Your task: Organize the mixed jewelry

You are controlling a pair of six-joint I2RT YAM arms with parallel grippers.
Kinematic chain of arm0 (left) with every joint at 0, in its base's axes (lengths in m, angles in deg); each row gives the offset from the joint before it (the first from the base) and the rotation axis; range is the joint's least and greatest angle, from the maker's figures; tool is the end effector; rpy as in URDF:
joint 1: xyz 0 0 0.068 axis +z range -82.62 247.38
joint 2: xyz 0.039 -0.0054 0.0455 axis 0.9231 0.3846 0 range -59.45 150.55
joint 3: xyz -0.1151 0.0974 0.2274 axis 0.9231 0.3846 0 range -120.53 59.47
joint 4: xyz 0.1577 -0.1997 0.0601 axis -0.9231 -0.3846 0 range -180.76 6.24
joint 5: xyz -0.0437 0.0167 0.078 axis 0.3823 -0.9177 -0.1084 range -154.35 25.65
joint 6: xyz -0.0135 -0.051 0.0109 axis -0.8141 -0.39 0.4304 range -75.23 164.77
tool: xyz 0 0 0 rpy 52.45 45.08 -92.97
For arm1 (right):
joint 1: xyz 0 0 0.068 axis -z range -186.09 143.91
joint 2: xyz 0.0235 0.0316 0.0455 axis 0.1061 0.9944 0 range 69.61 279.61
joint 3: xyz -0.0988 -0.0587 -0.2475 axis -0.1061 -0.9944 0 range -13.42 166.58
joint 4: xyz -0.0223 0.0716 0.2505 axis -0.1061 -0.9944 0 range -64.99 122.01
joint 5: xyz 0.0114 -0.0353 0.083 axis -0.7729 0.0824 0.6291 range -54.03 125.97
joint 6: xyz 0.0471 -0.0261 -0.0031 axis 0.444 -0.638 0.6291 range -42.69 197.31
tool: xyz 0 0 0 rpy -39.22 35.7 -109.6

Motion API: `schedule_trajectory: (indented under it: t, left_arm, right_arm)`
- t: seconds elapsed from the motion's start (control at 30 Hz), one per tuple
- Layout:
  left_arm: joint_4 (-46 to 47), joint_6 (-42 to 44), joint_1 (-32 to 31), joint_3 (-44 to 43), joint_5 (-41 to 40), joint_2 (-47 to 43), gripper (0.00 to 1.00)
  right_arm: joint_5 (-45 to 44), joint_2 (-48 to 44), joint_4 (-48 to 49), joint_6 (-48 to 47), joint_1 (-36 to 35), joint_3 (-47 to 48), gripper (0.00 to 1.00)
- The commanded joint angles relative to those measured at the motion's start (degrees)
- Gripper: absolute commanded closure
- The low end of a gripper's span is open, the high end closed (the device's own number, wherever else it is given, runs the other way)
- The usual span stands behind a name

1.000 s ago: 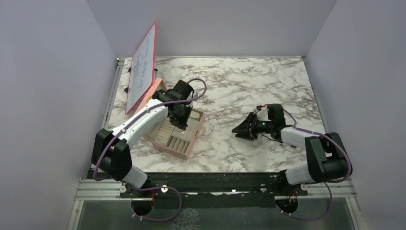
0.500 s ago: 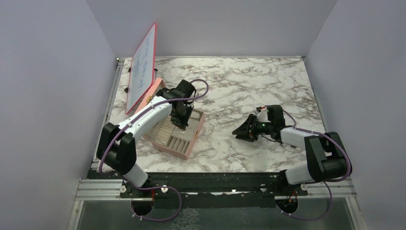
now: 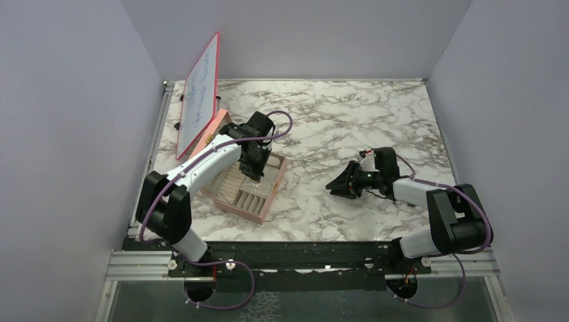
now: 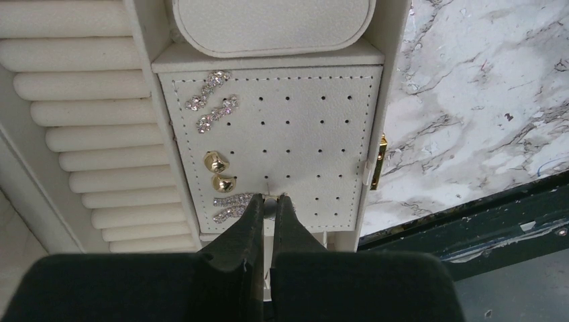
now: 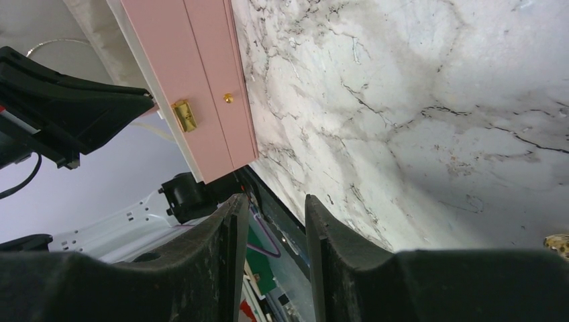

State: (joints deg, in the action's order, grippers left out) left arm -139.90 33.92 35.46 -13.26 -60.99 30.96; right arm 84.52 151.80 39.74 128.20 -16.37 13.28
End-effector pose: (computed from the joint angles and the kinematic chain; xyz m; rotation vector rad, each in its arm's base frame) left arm 0.2570 -0.1626 0.2551 0.5403 2.8403 -0.2289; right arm 0.2294 0.0687 0.1349 0.4650 2.5277 1.4807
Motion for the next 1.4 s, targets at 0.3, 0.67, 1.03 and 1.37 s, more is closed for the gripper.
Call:
schedule_trajectory:
  t: [0.3,0.67,1.03,1.37]
  left_arm:
    - [1.5,0.7,0.4,0.9,-0.7,0.9,1.0]
    - [1.5,0.6,0.4,1.4,-0.8,0.8,1.0]
    - [1.8,0.6,0.4,0.7,0.4,1.3,0.89]
    - [1.8,0.5,0.4,0.8,1.6,0.8,0.79]
  right_arm:
    - [-1.5,0.6,-1.1,-1.1,0.0,0.1,0.6]
    - [-1.6,1.0,-1.1,-1.0,0.0,0.1,0.61]
    - [-0.9,0.7,-0.7,-1.1,0.0,0.1,0.61]
    - [-0.7,0.6,-0.3,-0.9,0.0,-0.1,0.61]
